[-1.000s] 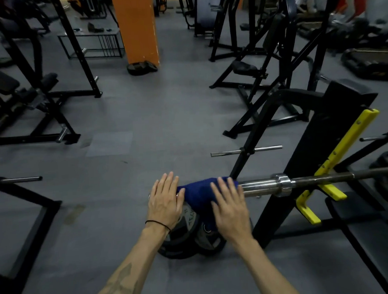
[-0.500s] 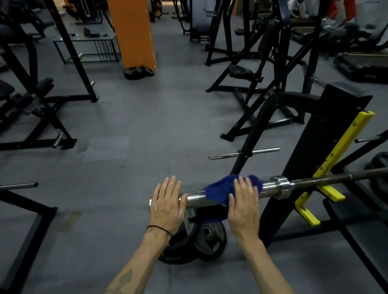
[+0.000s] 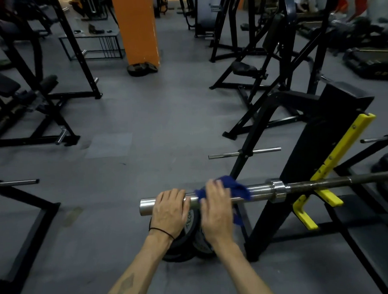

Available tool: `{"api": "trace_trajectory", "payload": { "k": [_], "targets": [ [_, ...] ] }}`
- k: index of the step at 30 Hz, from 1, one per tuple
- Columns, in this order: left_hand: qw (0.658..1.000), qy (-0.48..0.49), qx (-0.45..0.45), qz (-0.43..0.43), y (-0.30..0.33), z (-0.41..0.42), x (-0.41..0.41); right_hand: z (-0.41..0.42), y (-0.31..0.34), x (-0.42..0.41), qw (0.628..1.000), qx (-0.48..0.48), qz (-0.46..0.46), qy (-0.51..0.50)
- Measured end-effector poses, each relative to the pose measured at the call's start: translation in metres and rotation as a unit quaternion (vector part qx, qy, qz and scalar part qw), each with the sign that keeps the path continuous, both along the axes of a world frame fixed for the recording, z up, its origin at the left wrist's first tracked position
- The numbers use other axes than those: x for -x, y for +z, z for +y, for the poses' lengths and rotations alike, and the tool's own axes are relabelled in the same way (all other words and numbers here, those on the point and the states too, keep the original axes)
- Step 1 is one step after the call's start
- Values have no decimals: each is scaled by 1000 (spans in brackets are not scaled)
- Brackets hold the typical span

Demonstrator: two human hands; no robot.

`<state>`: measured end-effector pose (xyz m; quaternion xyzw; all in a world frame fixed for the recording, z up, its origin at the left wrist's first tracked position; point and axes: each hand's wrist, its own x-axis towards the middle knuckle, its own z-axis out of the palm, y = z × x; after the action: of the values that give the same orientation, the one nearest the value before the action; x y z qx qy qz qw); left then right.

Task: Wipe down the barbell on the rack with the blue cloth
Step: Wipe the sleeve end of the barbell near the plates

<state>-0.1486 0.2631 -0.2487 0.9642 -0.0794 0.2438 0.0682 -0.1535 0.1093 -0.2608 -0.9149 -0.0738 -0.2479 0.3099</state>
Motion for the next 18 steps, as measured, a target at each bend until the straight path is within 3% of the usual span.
{"api": "trace_trajectory", "payload": {
  "k": [2, 4, 7, 9, 11, 14, 16, 18],
  "targets": [
    [1000, 4, -11, 8, 4, -10, -3, -20, -5, 2, 987, 119, -42, 101],
    [999, 24, -25, 32, 6, -14, -6, -65, -3, -6, 982, 156, -58, 89],
    [993, 60, -27, 102, 16, -16, -15, -110, 1, -13, 996, 77, -9, -36],
    [971, 94, -27, 217, 37, -20, -32, -80, 8, -19, 991, -38, 44, -121],
    [955, 118, -33, 271, 41, -24, -49, -35, 18, -17, 995, -41, 58, -66],
    [958, 97, -88, 255, 41, -21, -46, -42, 6, -11, 987, 129, -18, 92],
    [980, 72, -55, 179, 32, -20, -32, -87, 4, -21, 986, 154, -38, 57],
    [992, 51, -3, 119, 20, -20, -23, -112, 6, -21, 994, 97, -7, -45]
  ]
}}
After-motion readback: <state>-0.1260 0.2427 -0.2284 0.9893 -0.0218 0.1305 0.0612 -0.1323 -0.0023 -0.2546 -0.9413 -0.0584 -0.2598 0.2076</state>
